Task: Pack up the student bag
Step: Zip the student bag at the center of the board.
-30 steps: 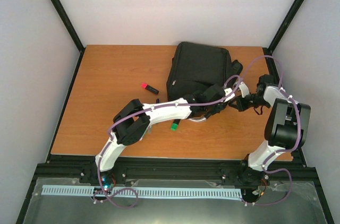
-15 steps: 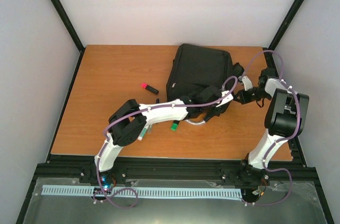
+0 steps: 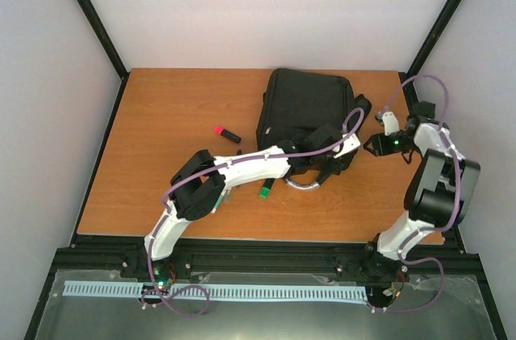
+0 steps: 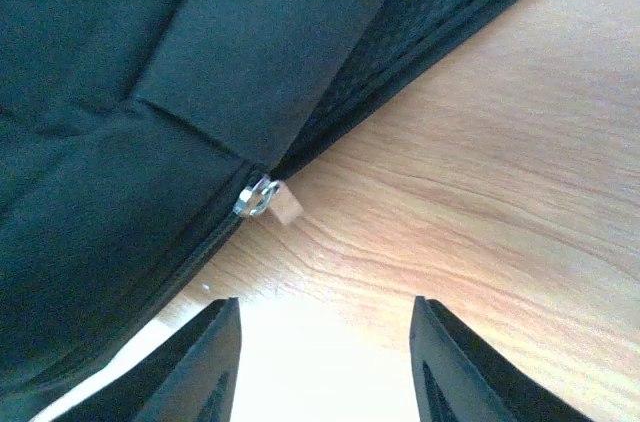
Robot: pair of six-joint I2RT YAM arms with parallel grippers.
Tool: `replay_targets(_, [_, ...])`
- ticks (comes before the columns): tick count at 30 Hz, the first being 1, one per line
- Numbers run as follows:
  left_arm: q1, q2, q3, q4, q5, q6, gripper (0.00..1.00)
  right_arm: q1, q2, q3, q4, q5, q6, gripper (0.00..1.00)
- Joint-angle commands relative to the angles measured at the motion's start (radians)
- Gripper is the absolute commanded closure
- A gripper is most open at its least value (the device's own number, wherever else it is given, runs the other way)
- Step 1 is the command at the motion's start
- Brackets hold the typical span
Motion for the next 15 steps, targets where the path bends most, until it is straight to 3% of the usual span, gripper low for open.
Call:
replay_targets(1, [-0.010,0.042,0.171,0.042,0.082,-0.059,0.96,-0.075,-0.177,-0.016,-0.055,-0.027,-0.016,0.50])
replay_targets(10, [-0.066,0.208,0.386,-0.035,0.176,-0.121,0.94,-0.145,-0.395,-0.070,-0.113,-0.043,-0.029,0.43])
replay_targets(15, [-0.088,0.259,0.461,-0.071,0.201,-0.171,0.86,-0.173,-0.423,-0.063,-0.103,-0.056,0.000,0.42])
